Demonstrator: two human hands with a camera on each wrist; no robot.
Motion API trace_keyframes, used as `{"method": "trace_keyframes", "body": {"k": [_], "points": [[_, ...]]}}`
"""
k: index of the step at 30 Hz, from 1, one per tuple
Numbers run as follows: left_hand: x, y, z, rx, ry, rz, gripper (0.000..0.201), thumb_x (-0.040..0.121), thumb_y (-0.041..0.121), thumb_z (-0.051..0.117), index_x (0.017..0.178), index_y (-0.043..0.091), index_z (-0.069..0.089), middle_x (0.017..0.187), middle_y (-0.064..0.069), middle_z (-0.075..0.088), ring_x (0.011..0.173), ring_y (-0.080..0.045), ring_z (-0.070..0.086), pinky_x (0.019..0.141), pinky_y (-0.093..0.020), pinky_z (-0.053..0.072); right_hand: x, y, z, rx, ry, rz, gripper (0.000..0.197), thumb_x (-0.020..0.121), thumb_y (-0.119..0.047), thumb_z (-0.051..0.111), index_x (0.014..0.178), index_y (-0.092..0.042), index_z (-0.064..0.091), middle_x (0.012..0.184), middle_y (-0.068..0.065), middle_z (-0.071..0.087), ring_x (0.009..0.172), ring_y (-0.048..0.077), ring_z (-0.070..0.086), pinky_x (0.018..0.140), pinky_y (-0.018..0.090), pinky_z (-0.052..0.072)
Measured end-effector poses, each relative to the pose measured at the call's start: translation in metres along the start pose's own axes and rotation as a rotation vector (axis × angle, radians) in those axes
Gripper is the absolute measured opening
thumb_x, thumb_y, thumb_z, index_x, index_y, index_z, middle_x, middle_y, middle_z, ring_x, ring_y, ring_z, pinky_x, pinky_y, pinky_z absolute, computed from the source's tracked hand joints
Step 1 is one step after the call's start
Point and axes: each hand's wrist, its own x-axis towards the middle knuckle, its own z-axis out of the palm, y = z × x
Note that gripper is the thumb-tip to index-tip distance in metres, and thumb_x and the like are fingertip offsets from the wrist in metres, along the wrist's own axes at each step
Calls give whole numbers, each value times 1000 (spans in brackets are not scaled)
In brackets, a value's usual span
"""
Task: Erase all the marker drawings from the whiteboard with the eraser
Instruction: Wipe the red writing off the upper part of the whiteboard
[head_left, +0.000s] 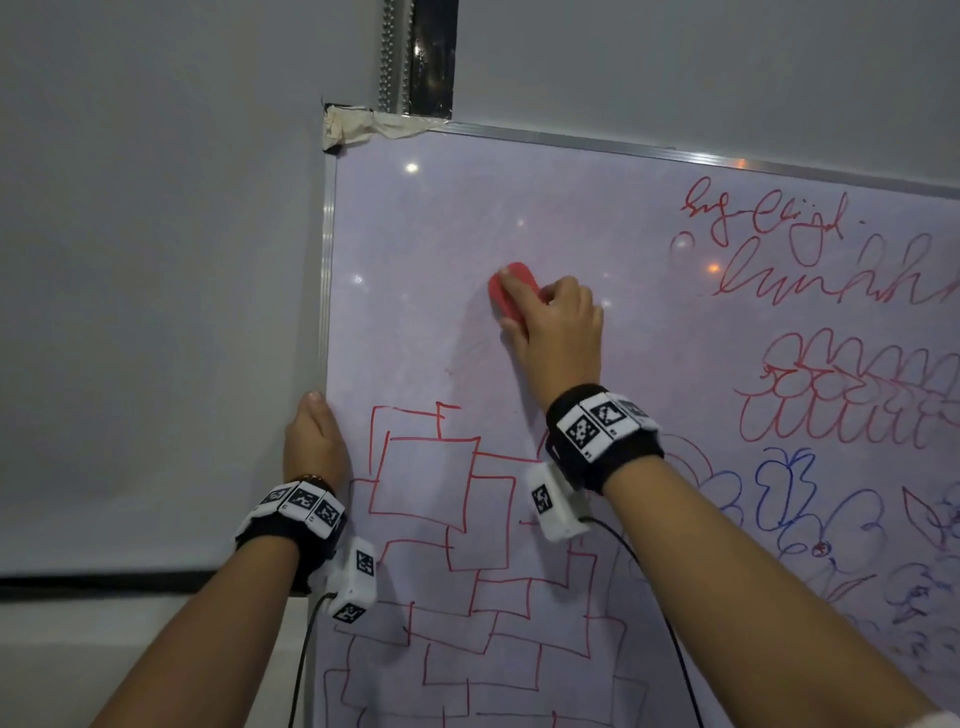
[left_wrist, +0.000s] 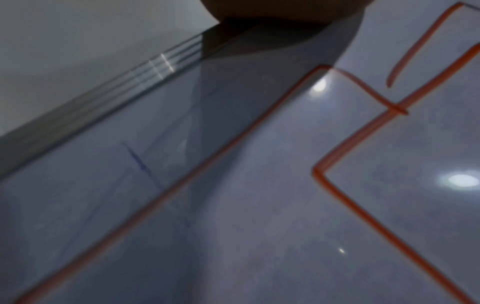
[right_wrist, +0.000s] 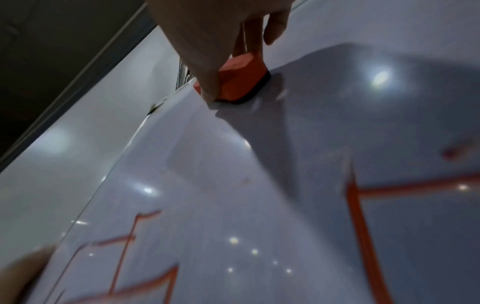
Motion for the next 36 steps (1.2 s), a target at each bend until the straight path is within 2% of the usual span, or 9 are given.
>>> {"method": "trace_keyframes", "body": {"k": [4,8,10,12,15,20,26,31,36], "points": [[-2,0,-4,-76,-70,-26,41,102,24,20,79,1,45,77,-16,50,74,-23,45,67,-32,34,-72,-7,34,-45,-8,-396,66,66,-13,80,121,-30,48,77,9,52,73,25,42,65,35,35],[0,-3,-13,-242,-211,-139,52,101,33,21,120,-5,53,119,-13,55,114,-21,50,99,-29,37,-86,12,31,-171,-92,-821,55,79,-6,52,127,-29,43,81,7,57,70,22,47,65,34,39],[3,-7,-16,-267,-283,-156,56,101,37,21,131,-2,46,133,-15,49,127,-23,44,110,-35,31,-50,19,21,-166,7,-689,46,80,-11,56,123,-28,53,78,9,57,66,24,51,64,34,38],[5,-10,-18,-269,-333,-163,57,100,40,20,133,0,45,135,-14,48,129,-23,42,112,-38,30,-23,17,13,-70,133,-303,35,78,-24,62,113,-22,65,80,14,58,69,30,55,64,36,41],[2,-9,-20,-282,-356,-191,59,99,42,18,135,1,43,138,-14,46,132,-24,40,113,-38,28,-49,-20,31,37,137,20,43,71,-22,76,111,-20,61,81,16,55,72,32,52,63,38,46],[2,-3,-28,-277,-427,-225,57,100,39,15,134,3,44,138,-13,46,131,-22,39,108,-28,28,-94,-50,57,21,33,-450,39,73,-24,72,108,-21,56,71,11,55,67,23,46,61,32,35],[-9,-19,-33,-275,-472,-279,59,98,44,17,137,7,42,140,-8,44,132,-21,38,112,-33,25,-65,-62,54,61,108,-50,35,72,-29,68,106,-20,65,76,12,54,67,28,52,61,33,42],[-25,-34,-38,-327,-525,-269,56,99,40,17,130,7,50,130,-8,53,121,-17,48,105,-29,34,-114,-74,76,16,18,-496,32,73,-22,68,105,-22,62,71,8,51,69,20,35,63,33,26],[-37,-37,-37,-293,-484,-301,56,99,41,17,131,9,48,132,-9,51,126,-21,44,107,-31,31,-72,-69,63,53,67,-200,33,73,-31,68,103,-18,66,73,10,53,65,24,51,62,32,42]]}}
